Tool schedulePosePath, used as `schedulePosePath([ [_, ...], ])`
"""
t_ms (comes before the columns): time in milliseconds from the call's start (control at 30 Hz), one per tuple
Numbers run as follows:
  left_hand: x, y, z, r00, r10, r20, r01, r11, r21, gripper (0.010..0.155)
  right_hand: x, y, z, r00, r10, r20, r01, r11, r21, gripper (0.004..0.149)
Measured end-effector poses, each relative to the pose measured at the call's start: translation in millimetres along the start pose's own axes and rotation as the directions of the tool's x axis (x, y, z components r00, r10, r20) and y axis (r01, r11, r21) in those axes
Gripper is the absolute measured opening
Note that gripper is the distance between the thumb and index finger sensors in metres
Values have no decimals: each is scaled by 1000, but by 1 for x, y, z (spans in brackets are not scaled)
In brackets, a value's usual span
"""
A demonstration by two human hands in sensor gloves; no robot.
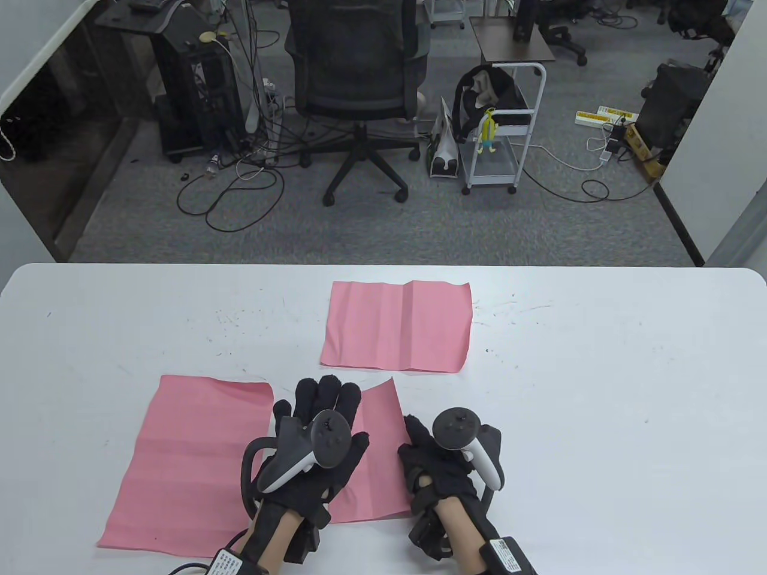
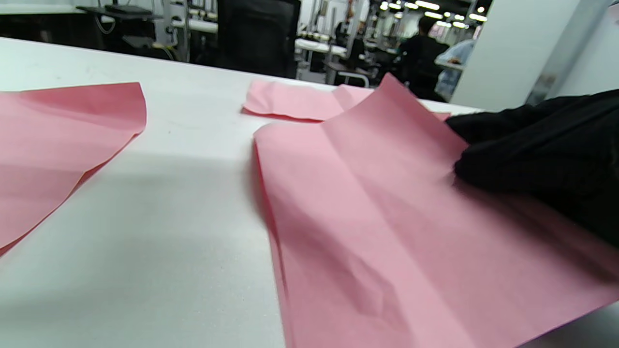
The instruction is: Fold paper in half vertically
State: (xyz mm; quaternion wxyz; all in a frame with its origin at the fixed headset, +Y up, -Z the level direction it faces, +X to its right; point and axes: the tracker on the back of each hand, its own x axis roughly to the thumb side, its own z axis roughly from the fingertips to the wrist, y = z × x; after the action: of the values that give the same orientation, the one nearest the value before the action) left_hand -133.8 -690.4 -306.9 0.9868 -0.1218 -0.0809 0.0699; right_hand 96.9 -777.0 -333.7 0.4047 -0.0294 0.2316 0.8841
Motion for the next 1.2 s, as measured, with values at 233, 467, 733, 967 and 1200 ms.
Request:
schedulePosePath([
  [233,-4,6,5,1000,20,7,-20,999,27,78,-8,-65,34,999,-30,30,33,992,-122,57],
  [467,-5,8,6,1000,29,10,-29,999,30,78,-50,-147,69,997,-48,-67,31,970,-239,56],
  [733,-6,8,6,1000,29,10,-30,999,30,78,-117,-203,89,962,-86,-260,10,959,-283,55],
  [967,-6,8,6,1000,24,4,-24,999,26,78,-159,-209,79,916,-25,-400,-78,968,-240,57],
  [1200,-5,7,6,1000,16,5,-16,1000,21,78,-174,-205,67,851,44,-524,-197,951,-240,60],
])
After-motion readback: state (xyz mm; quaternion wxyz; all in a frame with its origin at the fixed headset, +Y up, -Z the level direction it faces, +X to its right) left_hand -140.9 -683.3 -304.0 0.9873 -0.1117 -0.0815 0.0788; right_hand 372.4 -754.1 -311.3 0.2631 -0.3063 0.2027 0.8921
